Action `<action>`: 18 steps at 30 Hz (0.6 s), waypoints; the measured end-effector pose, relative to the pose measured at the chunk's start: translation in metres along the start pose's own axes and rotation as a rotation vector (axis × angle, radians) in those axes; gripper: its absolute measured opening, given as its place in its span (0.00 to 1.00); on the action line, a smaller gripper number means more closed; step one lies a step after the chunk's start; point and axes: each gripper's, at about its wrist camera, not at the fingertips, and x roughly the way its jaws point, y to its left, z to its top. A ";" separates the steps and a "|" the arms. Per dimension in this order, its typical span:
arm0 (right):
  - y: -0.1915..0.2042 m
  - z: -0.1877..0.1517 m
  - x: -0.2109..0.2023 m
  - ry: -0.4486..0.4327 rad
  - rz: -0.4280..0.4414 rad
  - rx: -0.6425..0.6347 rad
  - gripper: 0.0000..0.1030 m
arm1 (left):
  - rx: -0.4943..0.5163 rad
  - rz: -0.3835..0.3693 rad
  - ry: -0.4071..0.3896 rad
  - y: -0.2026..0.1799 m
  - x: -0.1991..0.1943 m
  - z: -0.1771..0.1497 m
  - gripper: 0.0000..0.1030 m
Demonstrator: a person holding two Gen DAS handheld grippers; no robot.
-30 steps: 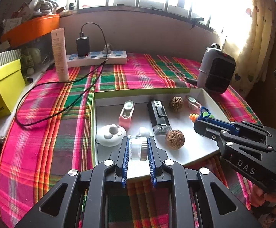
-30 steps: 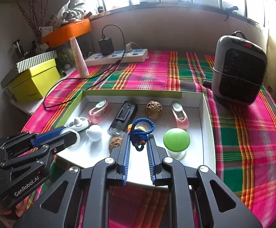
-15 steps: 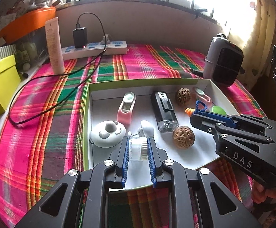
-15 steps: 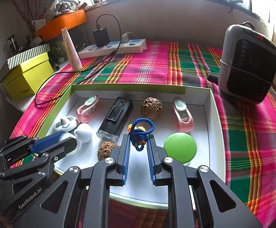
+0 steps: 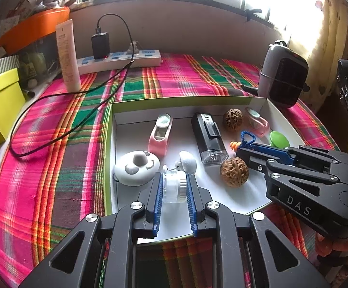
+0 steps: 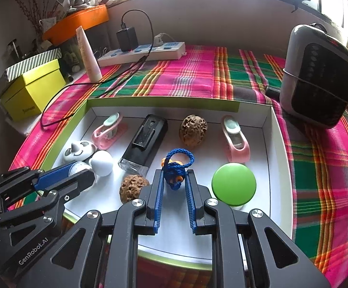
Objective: Organize objects
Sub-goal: 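Open right tool releasing blue keychain while left tool releases white jar in box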
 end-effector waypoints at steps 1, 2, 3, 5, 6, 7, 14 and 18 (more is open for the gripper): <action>0.000 0.000 0.000 0.001 0.000 0.000 0.18 | -0.001 -0.001 0.000 0.000 0.000 0.000 0.17; 0.000 -0.001 0.000 0.001 -0.001 0.000 0.19 | -0.003 -0.002 0.002 0.000 0.000 0.000 0.17; 0.000 -0.001 0.000 0.002 -0.002 0.000 0.19 | -0.006 -0.003 0.003 0.001 0.000 0.000 0.17; 0.000 -0.001 0.000 0.003 -0.002 -0.001 0.25 | -0.003 -0.002 0.003 0.000 0.000 0.000 0.18; 0.000 -0.001 0.000 0.004 -0.001 -0.002 0.28 | -0.005 -0.001 0.004 0.001 0.000 0.001 0.18; 0.000 -0.001 -0.001 0.003 0.002 -0.001 0.32 | -0.006 -0.003 0.003 0.001 0.000 0.000 0.18; 0.003 -0.001 -0.003 0.001 -0.005 -0.008 0.33 | -0.005 -0.015 0.002 0.001 -0.002 0.000 0.27; 0.004 -0.002 -0.007 -0.011 -0.003 -0.008 0.33 | -0.003 -0.010 0.003 -0.001 -0.003 0.000 0.31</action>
